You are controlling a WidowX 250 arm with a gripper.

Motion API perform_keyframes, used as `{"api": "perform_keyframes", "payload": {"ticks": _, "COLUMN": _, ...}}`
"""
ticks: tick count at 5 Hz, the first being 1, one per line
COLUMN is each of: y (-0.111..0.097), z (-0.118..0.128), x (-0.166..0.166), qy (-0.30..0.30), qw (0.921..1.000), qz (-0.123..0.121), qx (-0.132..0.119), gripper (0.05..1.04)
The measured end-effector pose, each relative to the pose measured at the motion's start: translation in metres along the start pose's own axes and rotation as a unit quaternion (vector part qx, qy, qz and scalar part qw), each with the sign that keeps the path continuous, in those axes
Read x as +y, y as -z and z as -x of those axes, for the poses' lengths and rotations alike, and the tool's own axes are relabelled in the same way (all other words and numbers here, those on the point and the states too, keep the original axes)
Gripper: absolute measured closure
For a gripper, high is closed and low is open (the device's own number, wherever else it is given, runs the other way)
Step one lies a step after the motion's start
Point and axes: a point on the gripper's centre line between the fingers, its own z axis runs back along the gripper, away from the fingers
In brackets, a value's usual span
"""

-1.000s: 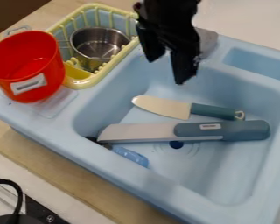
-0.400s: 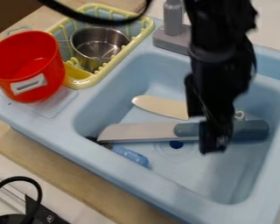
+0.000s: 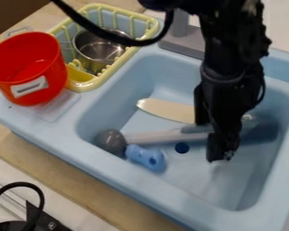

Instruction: Taking the big knife out of the sink

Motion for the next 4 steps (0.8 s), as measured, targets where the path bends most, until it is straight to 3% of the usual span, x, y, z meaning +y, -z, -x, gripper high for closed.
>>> {"api": "perform_keyframes", "payload": {"ticks": 1, "y": 0.001, "z": -0.001, "x": 0.005, "qy": -0.006, "qw": 0.9998, "qz": -0.018, "qx": -0.004, "gripper": 0.088}}
{"api": "perform_keyframes", "payload": {"ticks": 2, "y": -0.006, "z": 0.015, "x": 0.003, "qy": -0.012, "qw": 0.9997, "qz": -0.023, "qx": 0.002, "gripper": 0.117}}
{"api": "perform_keyframes", "payload": {"ticks": 3, "y": 0.004, "z": 0.008, "x": 0.007, "qy": -0.022, "qw": 0.9996, "qz": 0.000, "qx": 0.018, "gripper": 0.377}}
{"api": "perform_keyframes", "payload": {"ticks": 4, "y": 0.000, "z": 0.006, "x": 0.016, "qy": -0.022, "qw": 0.9996, "qz": 0.010, "qx": 0.014, "gripper": 0.662}}
